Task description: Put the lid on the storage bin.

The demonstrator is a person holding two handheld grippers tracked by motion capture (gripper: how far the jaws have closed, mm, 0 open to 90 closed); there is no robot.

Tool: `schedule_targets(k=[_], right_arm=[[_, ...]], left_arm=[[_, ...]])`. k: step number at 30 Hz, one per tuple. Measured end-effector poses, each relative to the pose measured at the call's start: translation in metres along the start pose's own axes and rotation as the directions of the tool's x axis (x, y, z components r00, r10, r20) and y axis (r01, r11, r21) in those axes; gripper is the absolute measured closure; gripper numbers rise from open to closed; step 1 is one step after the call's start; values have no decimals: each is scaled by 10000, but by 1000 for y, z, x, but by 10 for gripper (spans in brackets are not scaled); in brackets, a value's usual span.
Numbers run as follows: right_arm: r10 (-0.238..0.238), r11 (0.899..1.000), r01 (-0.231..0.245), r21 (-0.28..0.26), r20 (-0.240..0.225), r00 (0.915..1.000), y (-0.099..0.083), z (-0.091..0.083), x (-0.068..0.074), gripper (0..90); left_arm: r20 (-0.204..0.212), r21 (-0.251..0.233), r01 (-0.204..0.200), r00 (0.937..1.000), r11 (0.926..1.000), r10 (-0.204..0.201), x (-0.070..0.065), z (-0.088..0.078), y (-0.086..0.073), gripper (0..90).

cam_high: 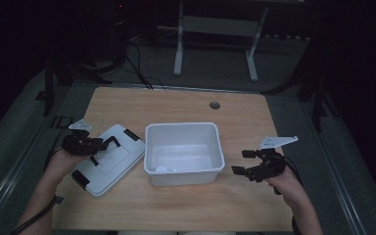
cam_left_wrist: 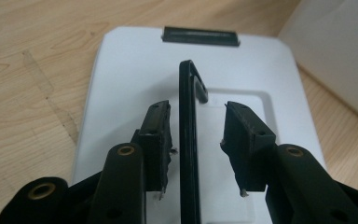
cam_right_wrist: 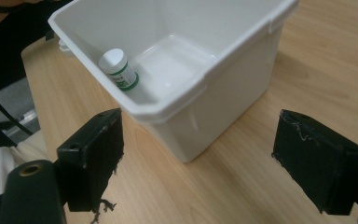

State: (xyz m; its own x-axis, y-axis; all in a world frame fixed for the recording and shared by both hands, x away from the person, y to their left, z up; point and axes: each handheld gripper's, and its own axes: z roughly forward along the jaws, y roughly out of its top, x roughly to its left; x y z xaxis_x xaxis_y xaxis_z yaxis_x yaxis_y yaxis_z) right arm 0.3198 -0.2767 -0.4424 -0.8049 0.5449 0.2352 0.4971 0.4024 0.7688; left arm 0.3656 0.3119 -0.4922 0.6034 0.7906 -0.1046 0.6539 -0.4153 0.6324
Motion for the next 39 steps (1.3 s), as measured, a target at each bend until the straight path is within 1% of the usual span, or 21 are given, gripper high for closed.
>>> schedule_targets(k=[3, 4, 5, 6, 8, 9, 10, 11, 12, 14, 16, 18, 21, 23, 25, 27, 30, 32, 33, 37, 39], right_arm=[[280, 9995, -280, -123, -60, 9996, -10, 1, -2, 176], [332, 9994, -333, -134, -110, 9994, -13, 2, -3, 177], [332, 9994, -333, -134, -110, 9994, -13, 2, -3, 177], [399, 9991, -401, -148, -136, 9991, -17, 3, -3, 177], [523, 9984, -526, -198, -156, 9985, -27, 4, -4, 177], [620, 9976, -625, -288, -167, 9979, -30, 4, -4, 177], [656, 9975, -659, -266, -131, 9978, -34, 4, -4, 177], [641, 9977, -641, -197, -6, 9979, -37, 6, -5, 177], [668, 9977, -666, -122, 137, 9977, -41, 7, -5, 177], [791, 9969, -791, -19, 301, 9964, -49, 10, -7, 177], [1045, 9945, -1043, -96, 245, 9942, -57, 12, -9, 178], [1197, 9928, -1195, -95, 219, 9926, -64, 12, -11, 178], [1384, 9904, -1384, -3, 361, 9897, -73, 11, -15, 178], [1438, 9895, -1442, 32, 526, 9882, -79, 11, -17, 178], [1353, 9908, -1348, -136, 557, 9892, -85, 12, -19, 178], [1095, 9934, -1059, -437, 907, 9898, -92, 13, -19, 178], [1127, 9919, -1058, -697, 1050, 9881, -97, 13, -20, 178], [1355, 9858, -1224, -1153, 1142, 9842, -104, 11, -22, 178], [1396, 9843, -1247, -1248, 1193, 9830, -106, 10, -23, 178], [1582, 9800, -1402, -1415, 1249, 9795, -112, 8, -28, 178], [1683, 9788, -1514, -1381, 1205, 9783, -114, 8, -29, 178]], left_arm=[[-26, 617, -479, 9988, 9969, 481, -3, 2, 5, 606], [11, 857, -552, 9985, 9948, 553, -3, 3, 7, 607], [11, 857, -552, 9985, 9948, 553, -3, 3, 7, 626], [206, 1287, -784, 9969, 9886, 764, -5, 4, 11, 626], [123, 1651, -886, 9961, 9823, 878, -7, 6, 13, 649], [18, 1729, -942, 9954, 9804, 953, -7, 6, 14, 649], [91, 1796, -864, 9962, 9799, 862, -7, 6, 15, 649], [57, 1825, -920, 9957, 9789, 925, -7, 7, 16, 654], [-26, 1831, -902, 9957, 9789, 923, -7, 7, 16, 685], [13, 1893, -782, 9968, 9788, 794, -5, 9, 16, 731], [31, 1850, -750, 9971, 9799, 758, -5, 10, 15, 763], [73, 1795, -756, 9971, 9808, 755, -5, 11, 13, 765], [88, 1578, -637, 9980, 9854, 631, -4, 11, 11, 804], [97, 1361, -702, 9975, 9882, 696, -5, 11, 10, 812], [154, 1225, -632, 9980, 9905, 618, -5, 11, 9, 823], [184, 1221, -747, 9972, 9897, 729, -5, 10, 9, 832], [191, 1277, -810, 9967, 9885, 792, -5, 9, 9, 834], [204, 1188, -823, 9966, 9895, 804, -3, 5, 10, 834], [224, 1174, -790, 9968, 9899, 769, -3, 3, 10, 834], [140, 779, -700, 9975, 9945, 691, 0, -10, 10, 833], [137, 650, -758, 9971, 9950, 750, 1, -17, 10, 834]])
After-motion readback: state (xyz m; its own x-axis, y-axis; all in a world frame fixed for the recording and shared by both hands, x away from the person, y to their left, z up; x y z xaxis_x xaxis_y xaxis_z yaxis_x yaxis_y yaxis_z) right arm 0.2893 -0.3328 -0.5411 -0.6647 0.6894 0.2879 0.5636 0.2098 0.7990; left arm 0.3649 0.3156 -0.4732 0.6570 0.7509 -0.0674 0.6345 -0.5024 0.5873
